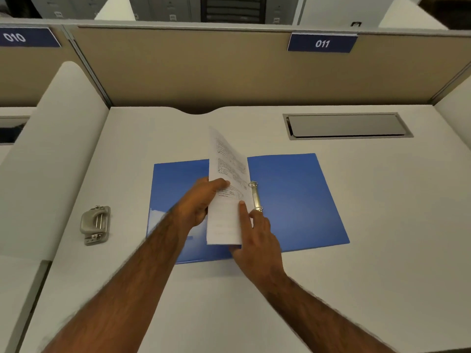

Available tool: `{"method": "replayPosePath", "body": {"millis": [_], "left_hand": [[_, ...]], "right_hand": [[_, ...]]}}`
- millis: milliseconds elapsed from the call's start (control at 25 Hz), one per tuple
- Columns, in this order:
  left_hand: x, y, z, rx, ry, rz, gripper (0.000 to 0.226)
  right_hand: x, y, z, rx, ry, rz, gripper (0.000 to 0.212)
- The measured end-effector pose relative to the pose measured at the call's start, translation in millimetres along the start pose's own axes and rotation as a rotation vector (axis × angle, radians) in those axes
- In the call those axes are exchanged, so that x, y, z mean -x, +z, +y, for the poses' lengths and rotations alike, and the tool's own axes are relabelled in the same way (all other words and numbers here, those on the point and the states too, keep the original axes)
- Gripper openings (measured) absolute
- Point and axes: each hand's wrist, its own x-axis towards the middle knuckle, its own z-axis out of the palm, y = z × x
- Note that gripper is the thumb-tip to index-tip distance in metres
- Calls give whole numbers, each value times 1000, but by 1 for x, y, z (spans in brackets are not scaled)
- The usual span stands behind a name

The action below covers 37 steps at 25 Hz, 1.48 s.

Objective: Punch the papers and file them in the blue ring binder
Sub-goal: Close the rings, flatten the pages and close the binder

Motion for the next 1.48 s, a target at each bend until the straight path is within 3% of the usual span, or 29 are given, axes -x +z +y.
{"method": "replayPosePath", "body": {"millis": [160, 280, 400, 440, 520, 680, 840, 1000, 1120, 1240, 1480], "left_hand": [[2, 42, 14, -108, 83, -78, 36], [-7, 66, 6, -119, 157, -102, 50], [-22, 72, -27, -522, 373, 84, 23], [-28, 71, -39, -671, 430, 92, 24], [-39, 72, -59, -888, 446, 41, 37], [-51, 82, -66, -1250, 443, 133, 59], [-58, 88, -63, -1331, 471, 84, 60], [-63, 93, -60, -1268, 484, 83, 54], [-69, 95, -59, -1352, 448, 90, 53], [-75, 97, -58, -1485, 395, 87, 56], [-75, 98, -72, -1609, 386, 87, 78]], "right_hand": [[5, -15, 23, -289, 193, 79, 65], [5, -28, 40, -570, 341, 187, 45], [4, -38, 56, -863, 425, 190, 33], [3, -41, 61, -942, 466, 191, 29], [0, -44, 71, -1029, 546, 208, 24], [-3, -38, 86, -1187, 741, 214, 22], [-2, -31, 98, -1366, 898, 207, 22], [-2, -28, 109, -1528, 1008, 174, 23], [-3, -27, 116, -1529, 1044, 117, 20], [-1, -25, 123, -1350, 985, 25, 16], [7, -33, 134, -1162, 1037, -231, 8]]}}
